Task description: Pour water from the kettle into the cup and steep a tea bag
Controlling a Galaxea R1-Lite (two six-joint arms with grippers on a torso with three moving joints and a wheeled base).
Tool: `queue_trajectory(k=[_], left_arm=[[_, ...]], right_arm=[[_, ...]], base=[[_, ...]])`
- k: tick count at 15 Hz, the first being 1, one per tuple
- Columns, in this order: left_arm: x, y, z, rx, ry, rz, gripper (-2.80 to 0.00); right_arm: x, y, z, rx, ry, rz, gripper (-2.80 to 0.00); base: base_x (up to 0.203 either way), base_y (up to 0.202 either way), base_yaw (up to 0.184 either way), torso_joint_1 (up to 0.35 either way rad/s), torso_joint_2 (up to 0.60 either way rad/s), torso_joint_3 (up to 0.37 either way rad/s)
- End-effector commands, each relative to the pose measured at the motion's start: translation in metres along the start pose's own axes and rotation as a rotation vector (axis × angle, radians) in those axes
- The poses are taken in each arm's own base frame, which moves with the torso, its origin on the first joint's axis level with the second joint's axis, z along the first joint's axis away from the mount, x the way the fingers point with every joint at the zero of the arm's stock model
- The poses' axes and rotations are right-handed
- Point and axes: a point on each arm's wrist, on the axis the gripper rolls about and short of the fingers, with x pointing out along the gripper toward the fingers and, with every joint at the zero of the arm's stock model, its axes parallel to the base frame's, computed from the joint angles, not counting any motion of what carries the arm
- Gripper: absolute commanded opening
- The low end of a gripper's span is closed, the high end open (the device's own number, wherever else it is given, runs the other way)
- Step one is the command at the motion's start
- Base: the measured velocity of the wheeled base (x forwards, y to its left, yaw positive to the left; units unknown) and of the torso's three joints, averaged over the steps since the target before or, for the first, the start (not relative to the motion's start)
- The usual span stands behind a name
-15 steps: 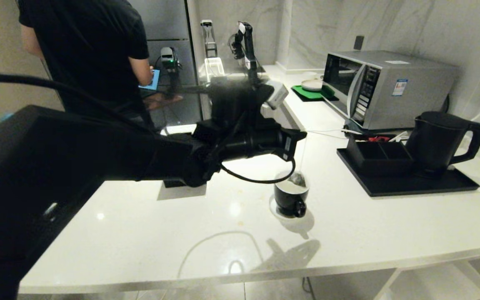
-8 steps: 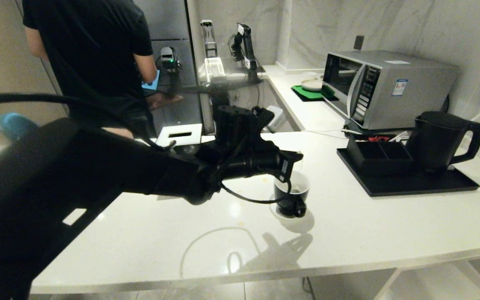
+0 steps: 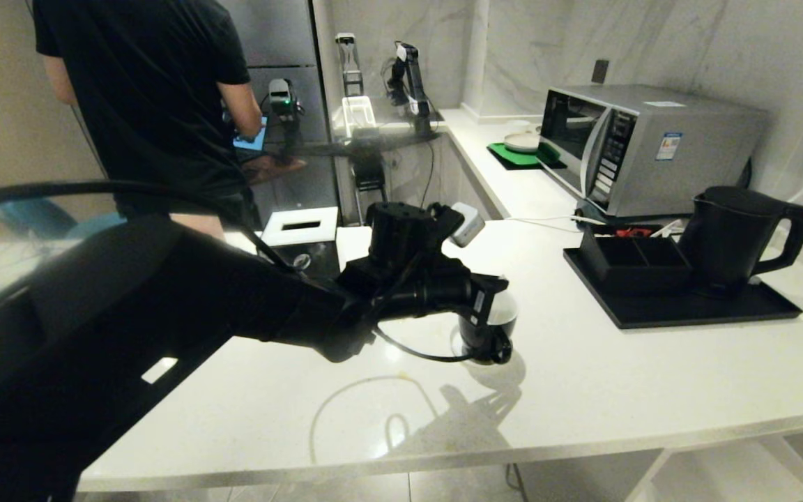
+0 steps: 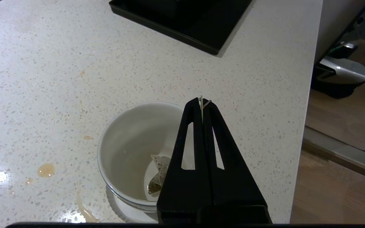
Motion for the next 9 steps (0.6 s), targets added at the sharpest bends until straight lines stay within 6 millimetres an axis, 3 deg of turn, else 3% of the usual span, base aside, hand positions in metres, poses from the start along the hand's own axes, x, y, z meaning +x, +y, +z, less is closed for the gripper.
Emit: queue_trajectory(k=[1, 4, 9], left_arm=[[-0.001, 0.001, 0.003, 0.003, -0.011, 0.002, -2.80], [-0.010, 0.000, 0.021, 0.014, -0.045, 0.011, -2.80], [-0.030, -0.007, 0.067, 0.033, -0.092, 0.021, -2.80]], right_arm=[[0.000, 0.000, 0.000, -0.002, 0.001, 0.000, -2.80], [0.000, 0.000, 0.000, 0.000, 0.000, 0.000, -2.80], [0.000, 0.000, 0.000, -0.002, 0.000, 0.000, -2.80]], base=[[0.000, 0.000, 0.000, 0.000, 0.00, 0.000], [0.000, 0.000, 0.000, 0.000, 0.00, 0.000], [0.000, 0.000, 0.000, 0.000, 0.00, 0.000]])
